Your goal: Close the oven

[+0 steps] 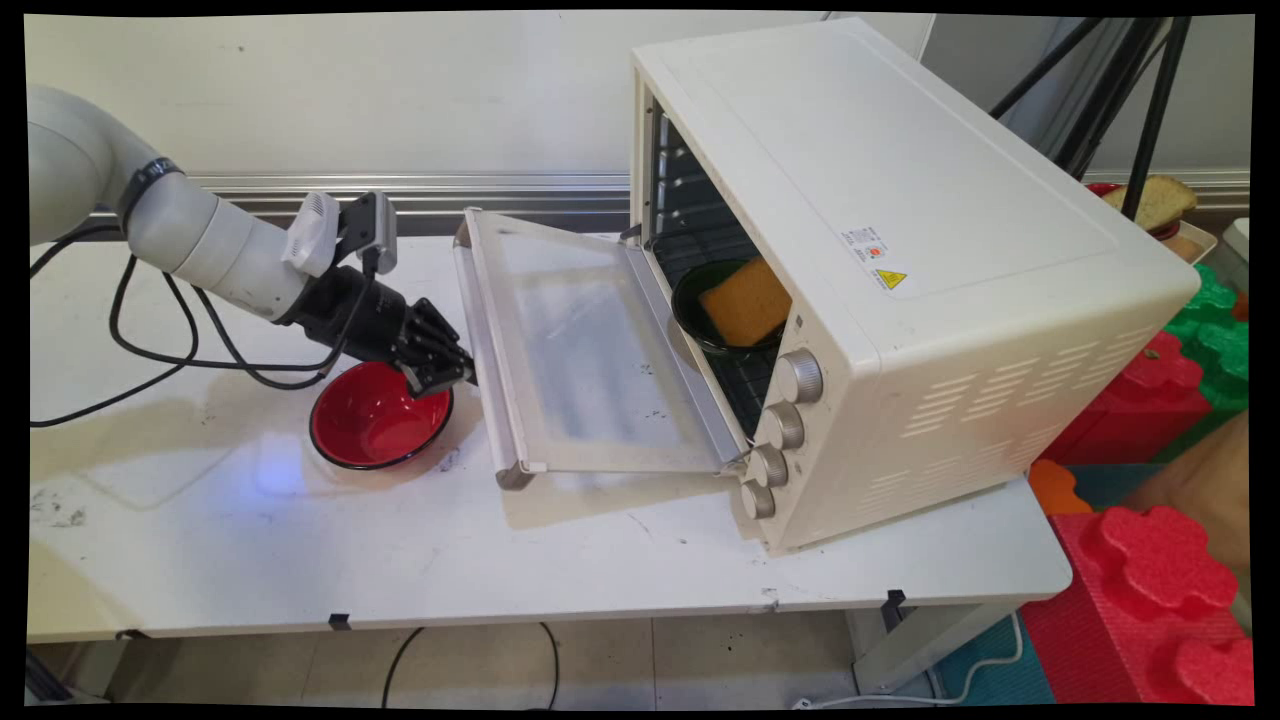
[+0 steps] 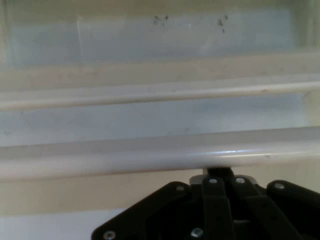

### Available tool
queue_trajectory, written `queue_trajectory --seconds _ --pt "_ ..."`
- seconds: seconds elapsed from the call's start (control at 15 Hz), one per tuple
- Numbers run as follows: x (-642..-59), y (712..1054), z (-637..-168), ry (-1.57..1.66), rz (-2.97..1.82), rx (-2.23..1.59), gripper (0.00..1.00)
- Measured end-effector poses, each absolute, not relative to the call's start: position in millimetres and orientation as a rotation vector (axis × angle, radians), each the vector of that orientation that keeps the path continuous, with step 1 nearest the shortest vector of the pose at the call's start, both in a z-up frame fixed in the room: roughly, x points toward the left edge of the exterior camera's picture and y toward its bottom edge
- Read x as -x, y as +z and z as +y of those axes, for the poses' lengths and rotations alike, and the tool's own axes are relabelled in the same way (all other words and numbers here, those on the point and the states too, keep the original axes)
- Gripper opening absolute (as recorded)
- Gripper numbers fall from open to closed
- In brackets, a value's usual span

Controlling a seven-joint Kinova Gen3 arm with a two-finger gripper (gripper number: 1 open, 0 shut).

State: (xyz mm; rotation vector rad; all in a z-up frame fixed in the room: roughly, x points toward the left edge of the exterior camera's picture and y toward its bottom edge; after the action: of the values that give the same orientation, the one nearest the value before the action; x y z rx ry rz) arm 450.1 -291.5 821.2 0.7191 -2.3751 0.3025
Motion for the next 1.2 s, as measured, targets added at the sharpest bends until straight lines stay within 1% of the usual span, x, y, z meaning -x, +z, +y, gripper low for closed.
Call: queue_trajectory --seconds 0.53,1.2 --pt "-455 839 -297 0.363 -2.289 -0.699 0.00" --pt "-451 882 -313 0.440 -2.167 -0.658 0.00"
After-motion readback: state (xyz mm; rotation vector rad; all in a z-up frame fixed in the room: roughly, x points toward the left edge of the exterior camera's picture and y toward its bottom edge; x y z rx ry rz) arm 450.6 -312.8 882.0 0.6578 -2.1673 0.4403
